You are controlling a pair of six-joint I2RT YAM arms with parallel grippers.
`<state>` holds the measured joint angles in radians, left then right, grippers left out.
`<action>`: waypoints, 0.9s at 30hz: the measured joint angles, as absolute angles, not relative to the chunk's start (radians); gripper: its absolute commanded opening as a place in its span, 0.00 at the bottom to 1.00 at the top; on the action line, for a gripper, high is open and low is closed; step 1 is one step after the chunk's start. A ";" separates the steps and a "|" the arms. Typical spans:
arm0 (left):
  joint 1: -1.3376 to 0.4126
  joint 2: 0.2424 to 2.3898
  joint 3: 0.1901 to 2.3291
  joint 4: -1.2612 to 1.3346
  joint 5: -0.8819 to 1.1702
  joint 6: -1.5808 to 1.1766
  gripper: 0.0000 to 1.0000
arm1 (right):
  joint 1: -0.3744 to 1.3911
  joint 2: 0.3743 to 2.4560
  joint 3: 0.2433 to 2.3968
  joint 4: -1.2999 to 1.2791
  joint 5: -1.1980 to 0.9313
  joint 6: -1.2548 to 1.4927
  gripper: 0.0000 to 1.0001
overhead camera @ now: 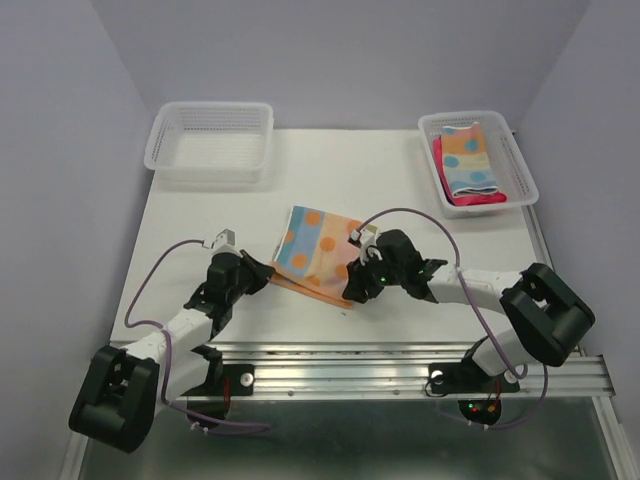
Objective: Fold and stack the towels
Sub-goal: Fold the towel
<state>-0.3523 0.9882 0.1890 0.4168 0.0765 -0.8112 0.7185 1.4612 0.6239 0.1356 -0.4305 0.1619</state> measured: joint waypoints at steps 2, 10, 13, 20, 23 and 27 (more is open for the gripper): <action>-0.352 0.988 0.189 0.393 0.078 -0.817 0.58 | 0.727 1.461 0.612 0.144 -0.437 0.168 0.64; -0.352 0.888 0.204 0.231 0.077 -0.826 0.99 | 0.741 1.341 0.570 0.133 -0.415 0.209 1.00; -0.352 0.844 0.246 0.186 0.079 -0.816 0.99 | 0.741 1.242 0.571 0.127 -0.358 0.234 1.00; -0.359 0.982 0.508 0.138 0.075 -0.721 0.99 | 0.741 1.160 0.647 0.020 -0.042 0.360 1.00; -0.373 1.135 0.655 0.139 0.067 -0.668 0.99 | 0.741 1.213 0.711 -0.031 0.092 0.390 1.00; -0.387 1.352 0.859 0.104 0.049 -0.571 0.99 | 0.719 1.324 0.787 -0.085 0.192 0.420 1.00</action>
<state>-0.3874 1.3521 0.8585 0.1036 0.0490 -0.5709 0.7185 1.3243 0.7868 -0.0853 0.1925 0.4202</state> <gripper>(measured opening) 0.986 0.999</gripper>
